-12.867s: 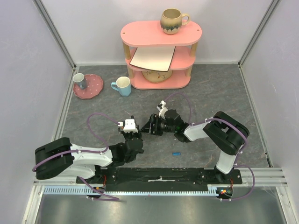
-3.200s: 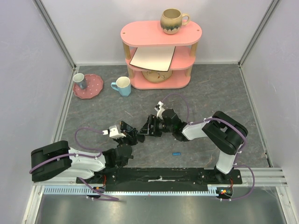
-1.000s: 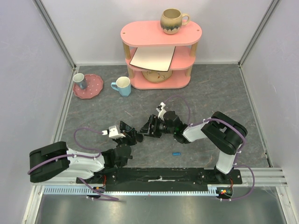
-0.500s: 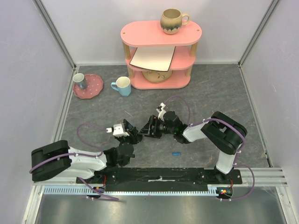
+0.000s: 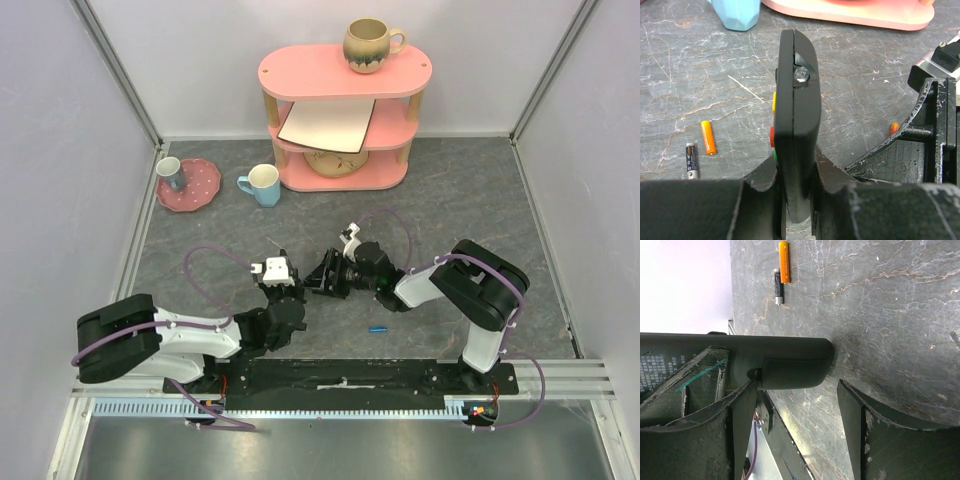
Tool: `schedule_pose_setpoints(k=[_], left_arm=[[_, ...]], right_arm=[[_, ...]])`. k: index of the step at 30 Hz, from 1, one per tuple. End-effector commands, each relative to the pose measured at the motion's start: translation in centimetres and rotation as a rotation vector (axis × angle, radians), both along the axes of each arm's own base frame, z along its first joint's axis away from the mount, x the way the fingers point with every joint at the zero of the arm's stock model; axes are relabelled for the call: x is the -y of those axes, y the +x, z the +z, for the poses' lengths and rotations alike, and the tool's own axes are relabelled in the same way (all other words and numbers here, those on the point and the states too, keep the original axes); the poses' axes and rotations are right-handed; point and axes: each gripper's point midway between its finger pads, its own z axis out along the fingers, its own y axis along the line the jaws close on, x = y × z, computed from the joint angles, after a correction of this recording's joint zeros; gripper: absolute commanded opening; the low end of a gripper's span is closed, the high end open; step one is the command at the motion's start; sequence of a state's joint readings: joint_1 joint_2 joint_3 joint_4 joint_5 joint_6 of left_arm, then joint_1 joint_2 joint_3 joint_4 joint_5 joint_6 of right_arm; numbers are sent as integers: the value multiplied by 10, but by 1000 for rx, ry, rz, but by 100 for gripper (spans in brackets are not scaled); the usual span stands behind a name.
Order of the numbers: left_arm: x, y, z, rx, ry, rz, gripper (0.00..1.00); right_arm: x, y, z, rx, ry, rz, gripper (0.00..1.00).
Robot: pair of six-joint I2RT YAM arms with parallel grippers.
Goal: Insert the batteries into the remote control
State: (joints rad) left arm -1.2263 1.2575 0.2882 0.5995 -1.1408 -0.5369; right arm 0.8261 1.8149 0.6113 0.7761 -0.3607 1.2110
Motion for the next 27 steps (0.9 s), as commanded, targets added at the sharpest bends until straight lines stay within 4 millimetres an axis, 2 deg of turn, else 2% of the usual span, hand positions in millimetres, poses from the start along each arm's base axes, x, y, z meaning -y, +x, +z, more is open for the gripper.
schedule_pose_setpoints(k=[1,15,27], left_arm=[[15,-1,5,-4,36,-37,2],[17,-3,4,-8,47,-50,2],[19,-2,3,-10,50,-51,2]], right_arm=[[0,10,21,43,92,-54,73],[3,21,17,34,94,-97,73],[4,18,7,51,19,-55,69]])
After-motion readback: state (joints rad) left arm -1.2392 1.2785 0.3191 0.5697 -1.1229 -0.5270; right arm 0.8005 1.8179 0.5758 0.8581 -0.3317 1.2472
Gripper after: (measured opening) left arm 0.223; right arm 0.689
